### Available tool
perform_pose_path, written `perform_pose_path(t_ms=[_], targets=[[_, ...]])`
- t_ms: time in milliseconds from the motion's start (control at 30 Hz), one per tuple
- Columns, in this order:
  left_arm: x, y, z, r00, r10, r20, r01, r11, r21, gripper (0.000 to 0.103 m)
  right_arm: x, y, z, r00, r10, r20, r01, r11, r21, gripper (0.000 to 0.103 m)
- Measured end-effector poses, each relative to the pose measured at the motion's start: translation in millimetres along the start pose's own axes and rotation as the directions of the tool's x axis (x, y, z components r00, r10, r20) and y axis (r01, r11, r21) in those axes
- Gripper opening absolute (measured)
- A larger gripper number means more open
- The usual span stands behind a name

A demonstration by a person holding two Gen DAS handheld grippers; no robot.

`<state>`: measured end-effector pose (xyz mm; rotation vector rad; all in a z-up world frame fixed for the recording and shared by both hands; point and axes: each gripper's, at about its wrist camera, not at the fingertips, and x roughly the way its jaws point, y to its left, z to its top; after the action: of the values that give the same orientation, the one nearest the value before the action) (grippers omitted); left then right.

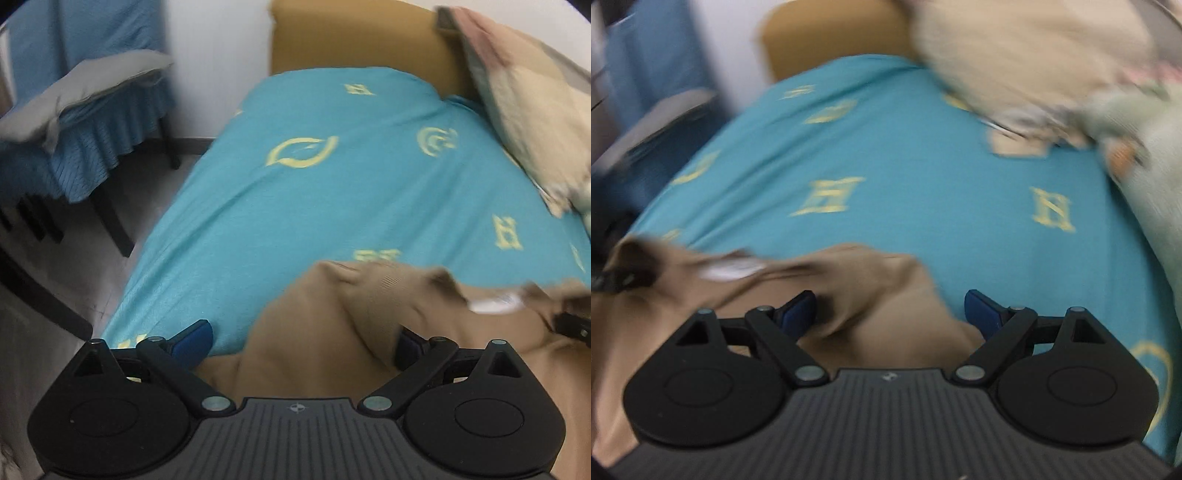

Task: Fold clothes

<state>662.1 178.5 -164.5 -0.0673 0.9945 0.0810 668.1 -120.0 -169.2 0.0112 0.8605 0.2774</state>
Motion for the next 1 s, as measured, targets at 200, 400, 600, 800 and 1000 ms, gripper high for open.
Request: perform_pose_path(t_ms=[200,400,600,800,1000], targets=[[-82,-7,-28,0.988,-0.015,0.154,0.008,0.999,0.042,0.101,-66,19,-18,0.989,-0.017,0.145,0.01,0.999,0.047,0.089],[-202,-7,-101,0.94,-0.016,0.34,0.013,1.0,0.009,0.103,-174,37,-81,0.954,-0.057,0.295,0.033,0.996,0.086,0.089],[-322,-35,-210,0.905,-0.029,0.424,0.018,0.999,0.03,0.103,-279,58,-163,0.943,-0.075,0.325,0.053,0.996,0.075,0.089],[-384,-53,-308,0.891,-0.008,0.453,0.001,1.0,0.016,0.103,-368,70,-241,0.918,-0.002,0.397,-0.046,0.992,0.113,0.089],[-395,-49,-346,0.919,0.0,0.394,0.024,0.998,-0.058,0.103,-400,69,-289,0.907,0.004,0.42,-0.048,0.994,0.095,0.088]])
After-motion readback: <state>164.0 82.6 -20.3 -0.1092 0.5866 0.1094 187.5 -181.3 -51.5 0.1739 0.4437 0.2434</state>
